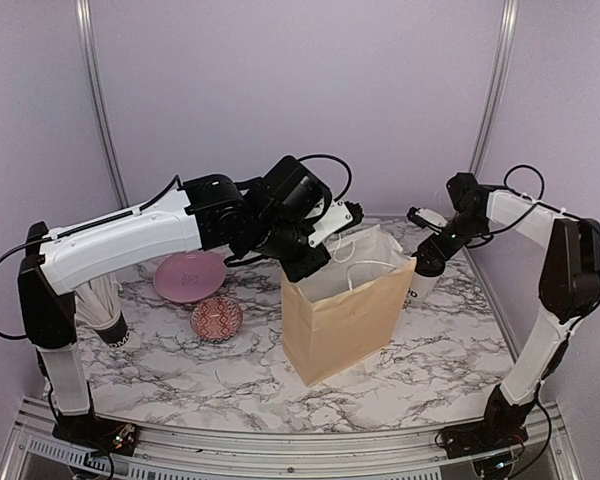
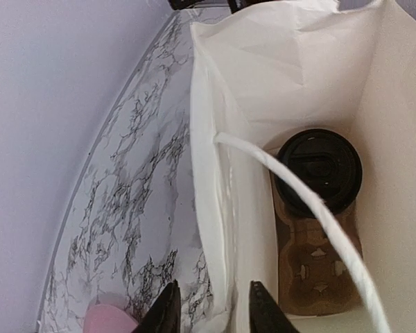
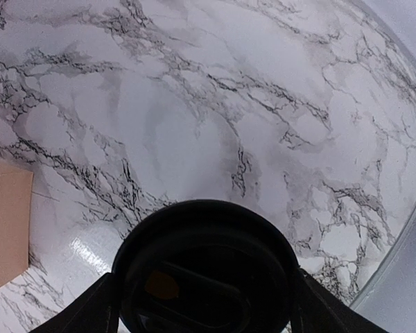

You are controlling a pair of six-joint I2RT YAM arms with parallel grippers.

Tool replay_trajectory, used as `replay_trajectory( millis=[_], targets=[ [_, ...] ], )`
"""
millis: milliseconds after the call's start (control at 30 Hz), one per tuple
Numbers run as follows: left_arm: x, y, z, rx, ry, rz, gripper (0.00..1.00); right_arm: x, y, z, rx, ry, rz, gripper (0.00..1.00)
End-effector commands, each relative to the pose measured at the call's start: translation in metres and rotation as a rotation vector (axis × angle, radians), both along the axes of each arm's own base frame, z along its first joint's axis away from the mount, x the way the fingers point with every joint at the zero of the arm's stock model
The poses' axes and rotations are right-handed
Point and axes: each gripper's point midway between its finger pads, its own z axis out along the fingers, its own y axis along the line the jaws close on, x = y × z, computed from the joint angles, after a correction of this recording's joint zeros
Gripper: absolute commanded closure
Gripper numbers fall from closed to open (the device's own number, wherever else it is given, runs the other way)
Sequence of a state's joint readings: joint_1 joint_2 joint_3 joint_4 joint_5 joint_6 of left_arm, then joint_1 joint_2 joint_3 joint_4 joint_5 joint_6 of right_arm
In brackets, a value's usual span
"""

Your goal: Pack the takeout coffee

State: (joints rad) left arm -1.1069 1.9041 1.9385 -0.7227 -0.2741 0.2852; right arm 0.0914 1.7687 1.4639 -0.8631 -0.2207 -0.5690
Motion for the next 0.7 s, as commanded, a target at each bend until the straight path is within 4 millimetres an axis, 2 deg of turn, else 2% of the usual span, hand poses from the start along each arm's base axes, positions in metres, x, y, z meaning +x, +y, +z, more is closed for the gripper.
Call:
replay_trajectory(
  millis=[0,233,367,500,567,667],
  targets=[
    [0.013,0.002,0.021,-0.037,-0.056,0.049,0.49,-0.004,-0.006,0.006,-0.007,0.021,-0.035,0.22],
    [0.022,0.020,0.048,-0.068,-0.120,0.134,0.28,-0.018,-0.007,0.025,-0.007,-0.007,-0.024,0.37],
    [0.023,0.036,0.069,-0.109,-0.153,0.199,0.16,-0.042,-0.008,0.046,-0.003,-0.040,-0.001,0.39],
    [0.020,0.051,0.089,-0.176,-0.161,0.248,0.08,-0.087,0.000,0.068,0.021,-0.089,0.102,0.39],
    [0.015,0.060,0.097,-0.220,-0.145,0.274,0.02,-0.116,0.005,0.067,0.015,-0.103,0.180,0.40],
    [0.009,0.072,0.097,-0.275,-0.107,0.320,0.01,-0.163,0.016,0.060,-0.020,-0.123,0.332,0.42]
  ],
)
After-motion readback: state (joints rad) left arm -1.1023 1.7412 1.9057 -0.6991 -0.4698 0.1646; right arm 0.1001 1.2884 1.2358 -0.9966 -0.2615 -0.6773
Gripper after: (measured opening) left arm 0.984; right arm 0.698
